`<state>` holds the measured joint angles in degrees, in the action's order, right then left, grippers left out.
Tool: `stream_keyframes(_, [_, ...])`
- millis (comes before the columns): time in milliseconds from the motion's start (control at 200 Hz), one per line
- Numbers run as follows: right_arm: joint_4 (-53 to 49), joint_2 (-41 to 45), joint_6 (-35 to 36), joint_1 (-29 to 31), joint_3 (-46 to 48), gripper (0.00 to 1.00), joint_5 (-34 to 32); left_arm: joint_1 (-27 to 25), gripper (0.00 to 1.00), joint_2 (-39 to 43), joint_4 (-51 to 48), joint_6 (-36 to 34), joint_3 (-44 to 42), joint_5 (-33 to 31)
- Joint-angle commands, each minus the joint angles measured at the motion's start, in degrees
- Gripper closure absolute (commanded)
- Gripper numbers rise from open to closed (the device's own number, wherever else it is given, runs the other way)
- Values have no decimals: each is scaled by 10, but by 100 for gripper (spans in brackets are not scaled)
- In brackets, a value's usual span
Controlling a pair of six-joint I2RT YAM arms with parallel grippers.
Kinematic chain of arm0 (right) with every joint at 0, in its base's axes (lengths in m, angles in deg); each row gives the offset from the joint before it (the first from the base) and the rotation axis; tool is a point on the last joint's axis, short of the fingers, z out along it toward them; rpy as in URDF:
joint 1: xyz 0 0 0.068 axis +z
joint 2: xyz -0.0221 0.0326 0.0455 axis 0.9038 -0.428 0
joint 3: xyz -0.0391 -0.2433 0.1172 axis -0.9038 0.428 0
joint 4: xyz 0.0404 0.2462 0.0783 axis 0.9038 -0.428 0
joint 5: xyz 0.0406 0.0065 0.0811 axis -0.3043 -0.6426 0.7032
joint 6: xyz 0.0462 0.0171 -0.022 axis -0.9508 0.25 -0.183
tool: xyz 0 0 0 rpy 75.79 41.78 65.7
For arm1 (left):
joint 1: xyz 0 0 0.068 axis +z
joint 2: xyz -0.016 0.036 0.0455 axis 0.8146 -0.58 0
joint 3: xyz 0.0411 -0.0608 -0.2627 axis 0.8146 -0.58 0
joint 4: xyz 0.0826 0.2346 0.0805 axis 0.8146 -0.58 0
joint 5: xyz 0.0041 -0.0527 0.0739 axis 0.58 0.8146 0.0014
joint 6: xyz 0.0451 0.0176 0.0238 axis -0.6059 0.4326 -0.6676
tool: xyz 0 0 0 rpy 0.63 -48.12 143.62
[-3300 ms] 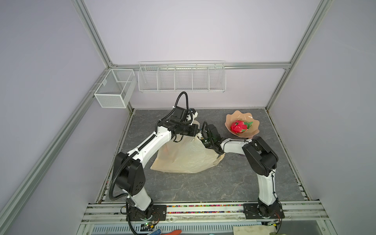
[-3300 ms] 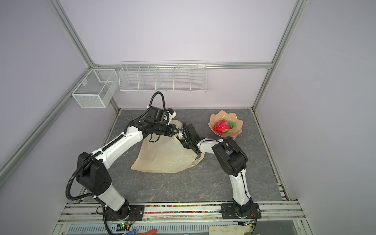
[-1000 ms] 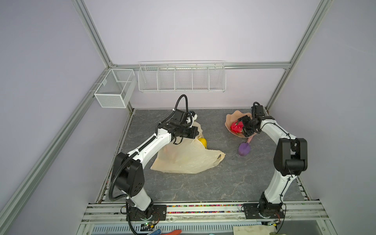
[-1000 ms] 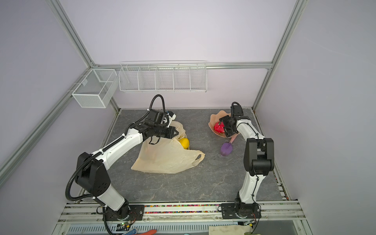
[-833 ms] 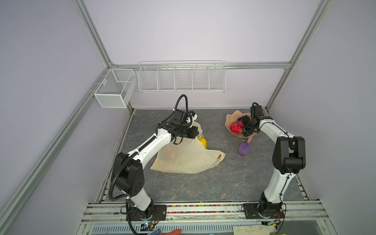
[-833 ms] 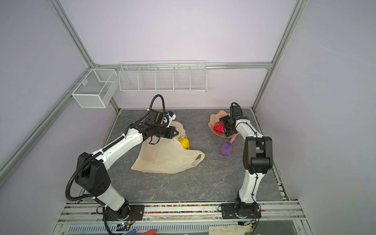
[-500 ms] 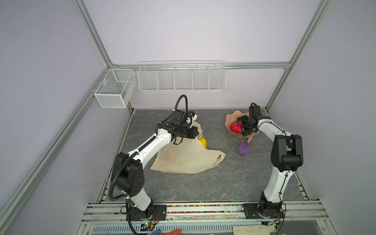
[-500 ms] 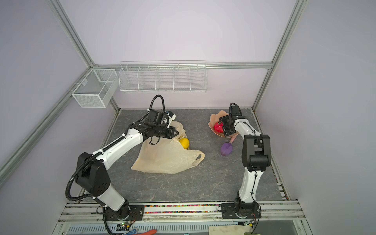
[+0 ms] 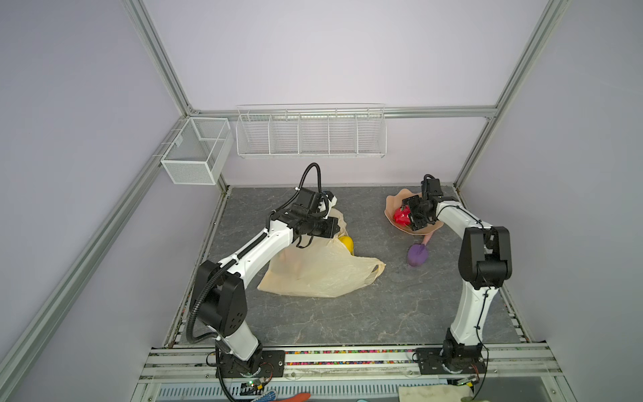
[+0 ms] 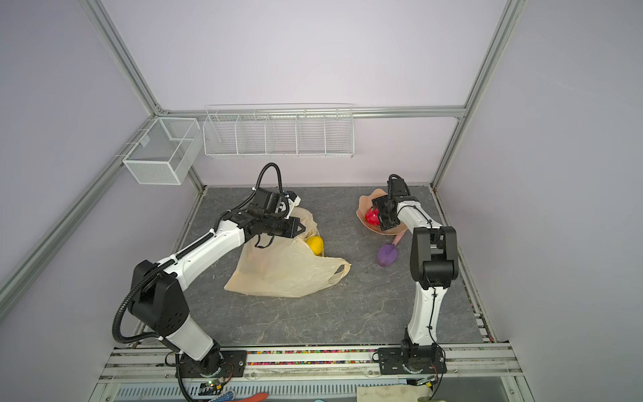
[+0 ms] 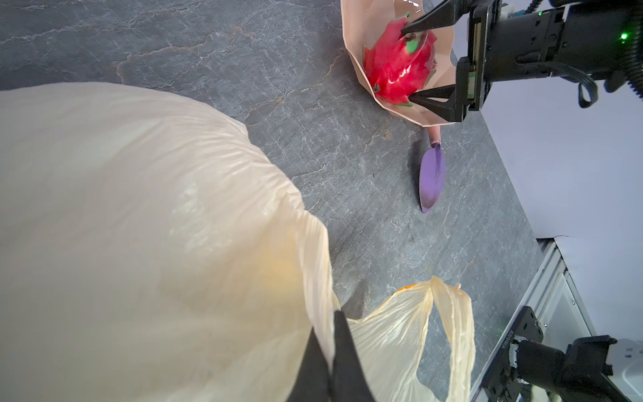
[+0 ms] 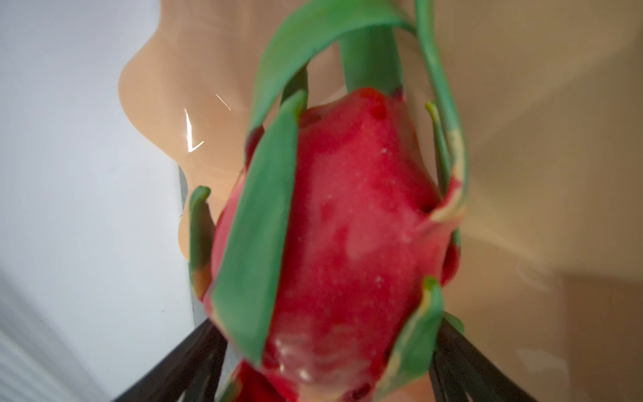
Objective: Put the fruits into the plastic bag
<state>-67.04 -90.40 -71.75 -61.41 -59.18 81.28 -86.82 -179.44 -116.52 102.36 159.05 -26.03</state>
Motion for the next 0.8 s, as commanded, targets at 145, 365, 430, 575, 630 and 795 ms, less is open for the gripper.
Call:
stream_keyframes(145, [-57, -47, 12, 0, 20, 12, -30, -2, 100, 15, 5, -2, -2, -4])
stream_keyframes(365, [-50, -51, 35, -2, 23, 10, -38, -2, 100, 13, 4, -3, -2, -3])
stream_keyframes(430, [-50, -50, 42, -3, 24, 7, -38, -2, 100, 13, 4, -3, -2, -5])
stream_keyframes(575, [-41, -40, 54, -4, 30, 3, -40, -2, 100, 13, 3, -2, -1, -5])
stream_keyframes(630, [-41, -33, 65, -4, 27, 7, -44, -2, 100, 13, 1, -2, -1, -6])
stream_keyframes(795, [-67, -12, 106, -4, 13, 13, -73, -2, 100, 12, 0, -4, -1, -8])
